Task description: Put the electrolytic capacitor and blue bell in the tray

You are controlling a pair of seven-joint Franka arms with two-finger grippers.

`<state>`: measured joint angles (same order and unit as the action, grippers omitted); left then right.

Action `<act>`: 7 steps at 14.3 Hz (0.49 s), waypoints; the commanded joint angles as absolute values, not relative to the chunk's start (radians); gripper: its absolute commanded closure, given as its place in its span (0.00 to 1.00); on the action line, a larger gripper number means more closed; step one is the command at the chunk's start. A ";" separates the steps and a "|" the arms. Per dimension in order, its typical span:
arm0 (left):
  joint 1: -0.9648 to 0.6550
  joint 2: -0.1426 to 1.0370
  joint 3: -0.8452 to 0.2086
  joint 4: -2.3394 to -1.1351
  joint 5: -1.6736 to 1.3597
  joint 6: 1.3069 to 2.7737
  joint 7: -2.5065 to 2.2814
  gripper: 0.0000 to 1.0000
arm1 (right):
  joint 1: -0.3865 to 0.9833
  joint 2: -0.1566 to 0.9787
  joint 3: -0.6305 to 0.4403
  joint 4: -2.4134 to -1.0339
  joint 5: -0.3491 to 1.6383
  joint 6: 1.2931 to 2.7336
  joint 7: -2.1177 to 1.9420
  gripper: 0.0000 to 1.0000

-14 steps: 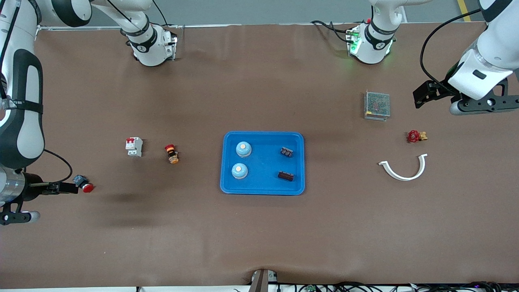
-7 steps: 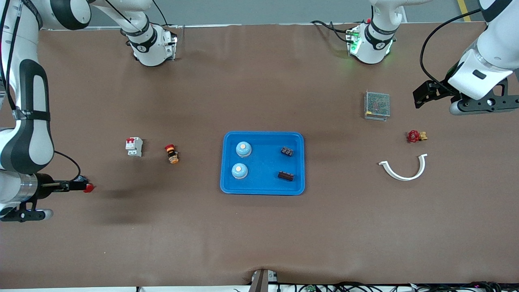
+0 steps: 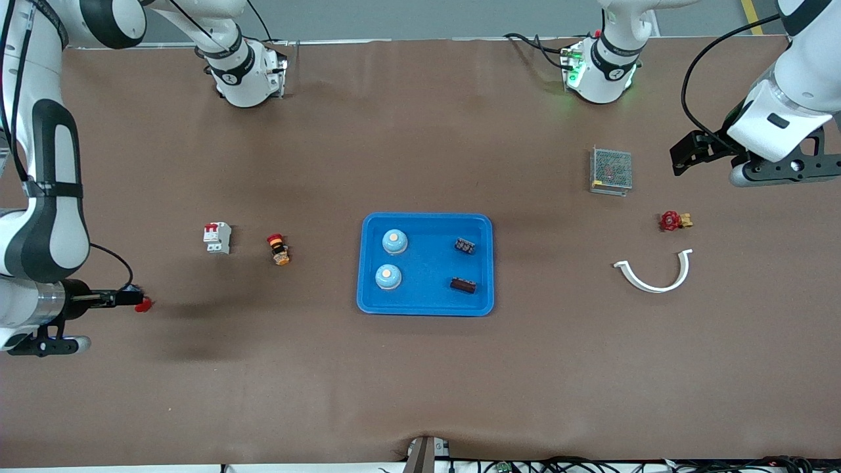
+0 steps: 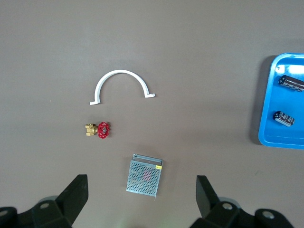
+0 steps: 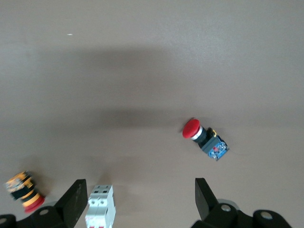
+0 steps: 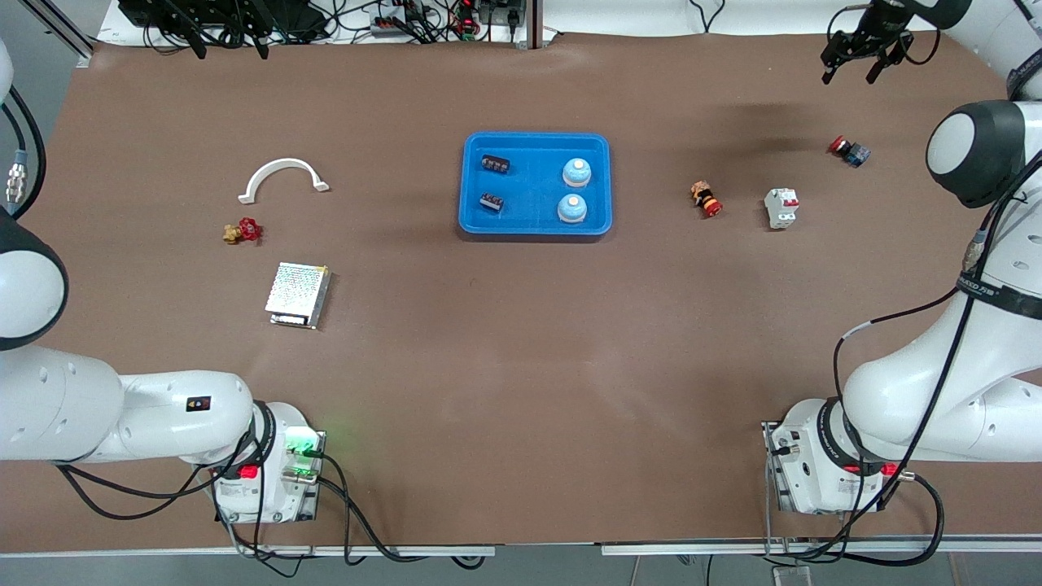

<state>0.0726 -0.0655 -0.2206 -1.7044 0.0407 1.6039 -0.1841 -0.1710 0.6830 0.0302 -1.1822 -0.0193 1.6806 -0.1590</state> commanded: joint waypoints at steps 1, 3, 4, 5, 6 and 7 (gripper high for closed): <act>0.083 -0.095 -0.219 -1.726 0.020 1.612 -0.173 0.00 | -0.149 0.565 0.038 -1.198 -0.025 1.596 -0.167 0.00; 0.083 -0.095 -0.218 -1.726 0.020 1.612 -0.173 0.00 | -0.106 0.490 0.020 -1.197 -0.032 1.507 -0.169 0.00; 0.083 -0.097 -0.218 -1.726 0.020 1.612 -0.173 0.00 | -0.092 0.457 0.011 -1.198 -0.029 1.491 -0.163 0.00; 0.083 -0.097 -0.216 -1.726 0.020 1.612 -0.173 0.00 | -0.091 0.427 0.011 -1.201 -0.025 1.477 -0.167 0.00; 0.083 -0.097 -0.218 -1.726 0.020 1.612 -0.173 0.00 | -0.091 0.396 0.012 -1.201 -0.020 1.454 -0.167 0.00; 0.083 -0.094 -0.216 -1.723 0.020 1.612 -0.173 0.00 | -0.084 0.367 0.012 -1.203 -0.017 1.438 -0.161 0.00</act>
